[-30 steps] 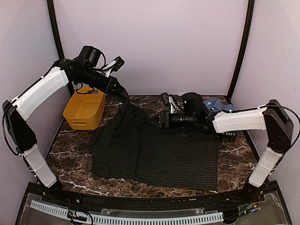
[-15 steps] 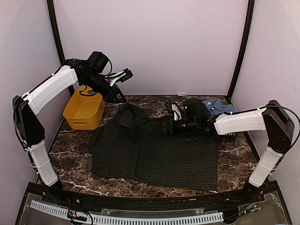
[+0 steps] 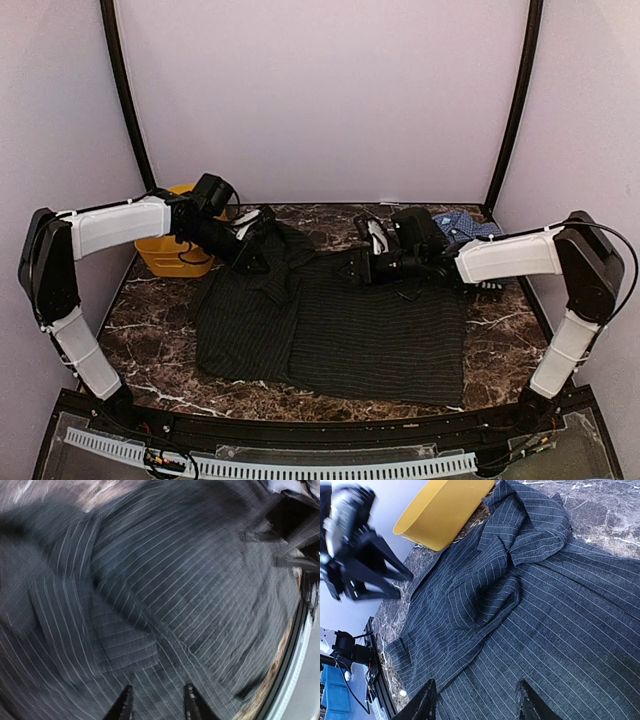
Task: Fold and stack the long sleeve shirts
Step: Pick up the sleeve from the center of the board.
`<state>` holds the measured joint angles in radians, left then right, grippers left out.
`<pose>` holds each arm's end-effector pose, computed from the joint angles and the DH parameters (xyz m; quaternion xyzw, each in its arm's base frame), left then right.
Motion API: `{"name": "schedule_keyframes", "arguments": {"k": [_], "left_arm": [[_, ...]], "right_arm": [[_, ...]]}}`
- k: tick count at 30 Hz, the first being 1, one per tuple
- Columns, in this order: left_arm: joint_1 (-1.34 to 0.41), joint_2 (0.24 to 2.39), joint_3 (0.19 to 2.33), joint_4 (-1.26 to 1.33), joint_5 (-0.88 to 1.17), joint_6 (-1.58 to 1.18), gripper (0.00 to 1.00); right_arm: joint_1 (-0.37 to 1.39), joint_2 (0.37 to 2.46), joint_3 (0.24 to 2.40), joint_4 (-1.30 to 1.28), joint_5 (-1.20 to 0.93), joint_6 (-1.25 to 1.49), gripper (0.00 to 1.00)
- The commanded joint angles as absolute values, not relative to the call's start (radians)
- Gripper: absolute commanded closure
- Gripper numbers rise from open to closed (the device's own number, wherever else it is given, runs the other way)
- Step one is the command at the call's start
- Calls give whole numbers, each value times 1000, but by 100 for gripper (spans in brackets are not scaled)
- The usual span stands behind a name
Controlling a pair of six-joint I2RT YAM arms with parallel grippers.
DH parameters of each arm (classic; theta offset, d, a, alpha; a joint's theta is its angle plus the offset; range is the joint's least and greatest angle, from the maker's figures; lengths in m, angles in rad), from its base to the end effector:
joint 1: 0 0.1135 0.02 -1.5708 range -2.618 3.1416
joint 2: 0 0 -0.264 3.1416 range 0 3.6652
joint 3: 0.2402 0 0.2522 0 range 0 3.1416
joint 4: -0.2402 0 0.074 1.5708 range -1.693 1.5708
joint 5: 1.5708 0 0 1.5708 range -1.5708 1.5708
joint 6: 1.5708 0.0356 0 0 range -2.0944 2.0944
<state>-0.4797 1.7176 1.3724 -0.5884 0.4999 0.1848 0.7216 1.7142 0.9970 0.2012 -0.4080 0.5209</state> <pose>0.3222 -0.1868 0.2636 0.3734 0.8446 -0.2770 0.2657 0.2719 0.2580 0.2064 -0.1862 0.8317 0.4292 0.2989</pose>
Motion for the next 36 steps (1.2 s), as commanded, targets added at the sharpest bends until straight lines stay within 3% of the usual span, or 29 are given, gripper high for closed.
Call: {"name": "schedule_keyframes", "arguments": {"k": [1,5,16,27,36], "left_arm": [[-479,1539,1063,-178,458,-219,57],[-479,1504,921,-43,423,-396,38],[-478,1615,803,207,459,-672,31],[-479,1705,807,281,503,-765,32],[-479,1778,827,374,545,-794,48]], "right_arm": [[718,1736,1002,213,-413,511,50],[717,1756,1006,229,-437,524,50],[718,1751,985,242,-436,540,50],[718,1752,979,242,-434,537,51],[717,1746,971,236,-430,536,51]]}}
